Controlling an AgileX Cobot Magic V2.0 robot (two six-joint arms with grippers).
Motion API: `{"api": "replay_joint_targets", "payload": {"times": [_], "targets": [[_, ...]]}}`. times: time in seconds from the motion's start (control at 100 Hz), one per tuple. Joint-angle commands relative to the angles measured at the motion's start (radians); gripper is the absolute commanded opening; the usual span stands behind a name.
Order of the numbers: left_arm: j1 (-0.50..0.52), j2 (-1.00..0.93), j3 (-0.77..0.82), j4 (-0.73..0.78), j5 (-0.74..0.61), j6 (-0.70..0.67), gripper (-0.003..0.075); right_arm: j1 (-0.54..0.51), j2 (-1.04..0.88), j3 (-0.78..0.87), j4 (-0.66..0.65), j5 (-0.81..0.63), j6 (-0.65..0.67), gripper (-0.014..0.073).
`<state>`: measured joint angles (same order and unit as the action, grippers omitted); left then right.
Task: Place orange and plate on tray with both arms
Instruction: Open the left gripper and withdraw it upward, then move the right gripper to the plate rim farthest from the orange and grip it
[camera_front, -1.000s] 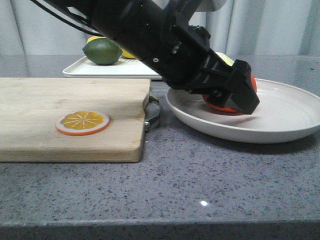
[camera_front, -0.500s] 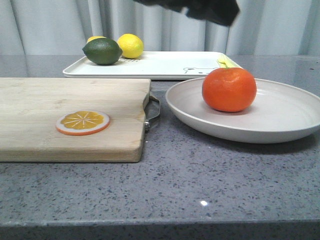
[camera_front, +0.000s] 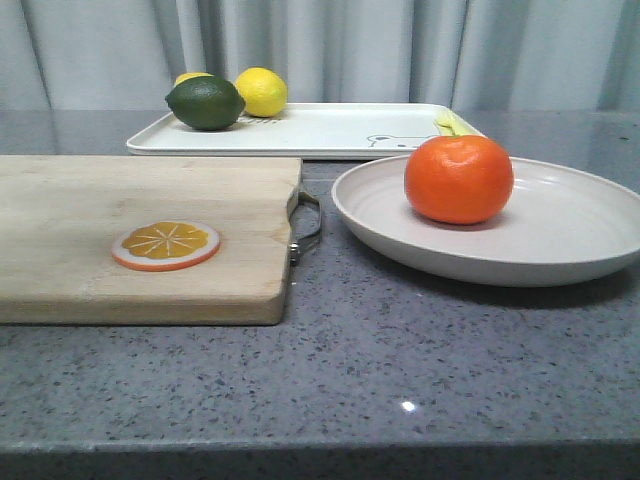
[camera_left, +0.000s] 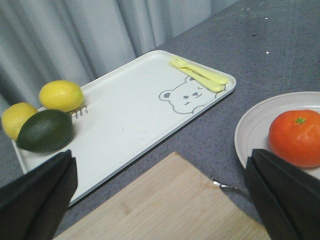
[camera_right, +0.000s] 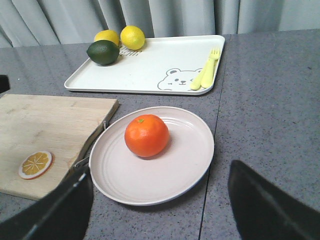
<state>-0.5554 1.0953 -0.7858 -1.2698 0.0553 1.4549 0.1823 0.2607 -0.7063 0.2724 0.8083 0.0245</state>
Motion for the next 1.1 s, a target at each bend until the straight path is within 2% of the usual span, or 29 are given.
{"api": "replay_joint_targets", "payload": {"times": [0.0,0.18,0.45,0.85,1.09], "targets": [[0.018,-0.105,0.053,-0.014,-0.037,-0.004,0.0653,-0.004,0.022,-0.03,-0.003,-0.067,-0.003,0.0561],[0.028,-0.267,0.203,-0.042,-0.112,-0.004,0.0653,-0.004,0.022,-0.03,-0.003,-0.067,-0.003,0.0561],[0.028,-0.457,0.342,-0.087,-0.136,-0.004,0.0653,-0.004,0.022,-0.03,-0.007,-0.068,-0.003,0.0561],[0.028,-0.473,0.379,-0.087,-0.18,-0.004,0.0653,-0.004,0.037,-0.03,-0.008,-0.164,-0.003,0.0561],[0.028,-0.471,0.379,-0.087,-0.18,-0.004,0.0653,-0.004,0.232,-0.03,-0.027,-0.258,-0.003,0.0561]]}}
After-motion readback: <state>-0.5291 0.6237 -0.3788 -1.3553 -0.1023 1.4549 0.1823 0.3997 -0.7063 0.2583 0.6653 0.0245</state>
